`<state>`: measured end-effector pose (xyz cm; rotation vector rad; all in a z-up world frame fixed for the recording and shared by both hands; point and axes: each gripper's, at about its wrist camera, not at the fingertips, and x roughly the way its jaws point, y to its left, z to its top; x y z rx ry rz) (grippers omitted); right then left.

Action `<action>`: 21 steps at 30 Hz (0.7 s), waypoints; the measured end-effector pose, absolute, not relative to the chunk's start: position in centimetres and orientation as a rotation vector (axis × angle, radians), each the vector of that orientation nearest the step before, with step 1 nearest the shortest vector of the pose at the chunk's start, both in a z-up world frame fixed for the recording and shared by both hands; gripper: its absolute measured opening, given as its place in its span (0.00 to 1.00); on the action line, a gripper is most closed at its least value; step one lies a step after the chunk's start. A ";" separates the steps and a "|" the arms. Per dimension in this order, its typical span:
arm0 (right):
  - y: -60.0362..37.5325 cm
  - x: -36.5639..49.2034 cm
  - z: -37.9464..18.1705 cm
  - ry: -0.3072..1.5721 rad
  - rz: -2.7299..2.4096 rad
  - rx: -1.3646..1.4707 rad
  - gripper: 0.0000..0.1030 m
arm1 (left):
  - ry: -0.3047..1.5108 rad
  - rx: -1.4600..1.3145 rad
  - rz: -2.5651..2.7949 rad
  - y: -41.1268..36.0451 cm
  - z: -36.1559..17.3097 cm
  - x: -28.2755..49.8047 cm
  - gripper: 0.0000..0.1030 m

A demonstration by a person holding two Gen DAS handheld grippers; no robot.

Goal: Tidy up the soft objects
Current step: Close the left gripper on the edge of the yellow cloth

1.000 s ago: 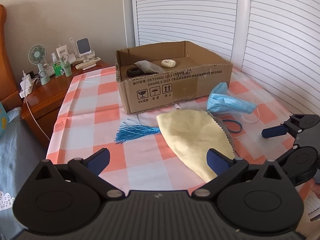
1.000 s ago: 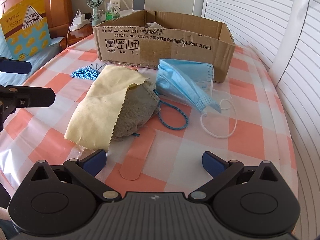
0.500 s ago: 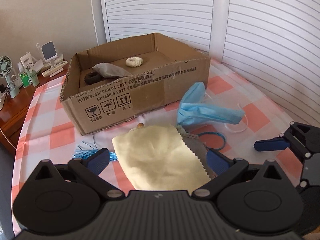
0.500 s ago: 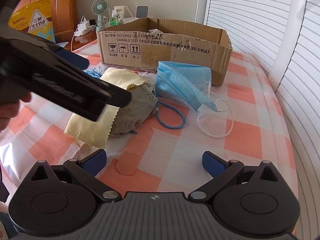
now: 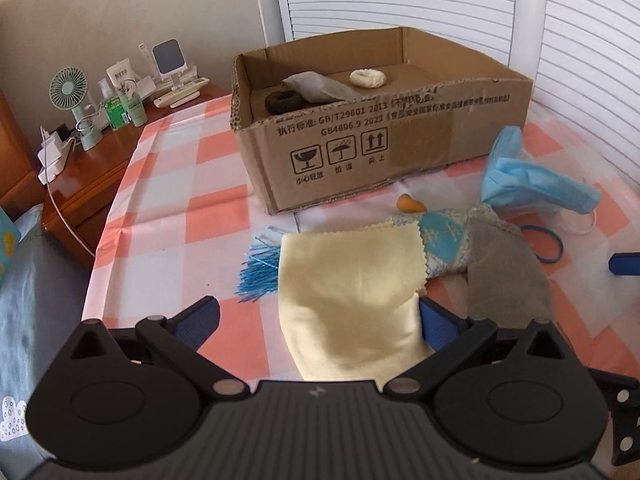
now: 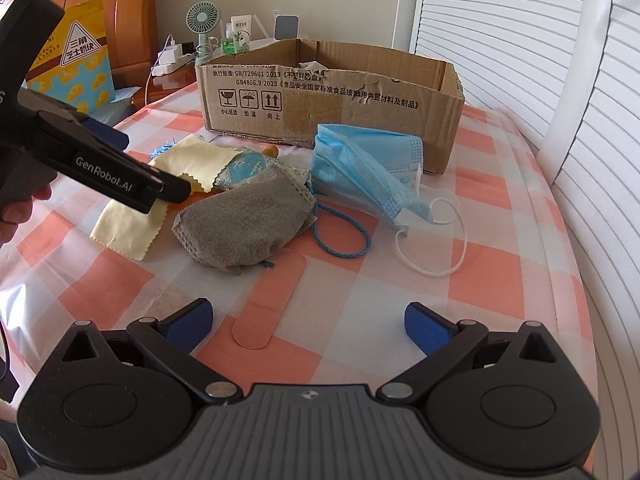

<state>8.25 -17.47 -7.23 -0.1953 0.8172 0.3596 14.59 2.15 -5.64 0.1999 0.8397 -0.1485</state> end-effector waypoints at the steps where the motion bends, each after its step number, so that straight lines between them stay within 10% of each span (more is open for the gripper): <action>1: -17.5 8.2 -7.2 0.817 0.360 -0.195 1.00 | 0.848 0.196 -0.148 2.5 -5.8 14.6 0.99; 11: -17.5 8.1 -7.2 0.808 0.364 -0.195 1.00 | 0.873 0.093 -0.169 4.1 -7.1 14.1 0.95; 16: -17.5 8.1 -7.2 0.808 0.366 -0.195 1.00 | 0.854 0.057 -0.192 4.1 -7.2 13.6 0.76; 21: -17.1 8.2 -6.8 0.798 0.392 -0.185 0.79 | 0.835 0.066 -0.216 3.5 -6.9 13.3 0.76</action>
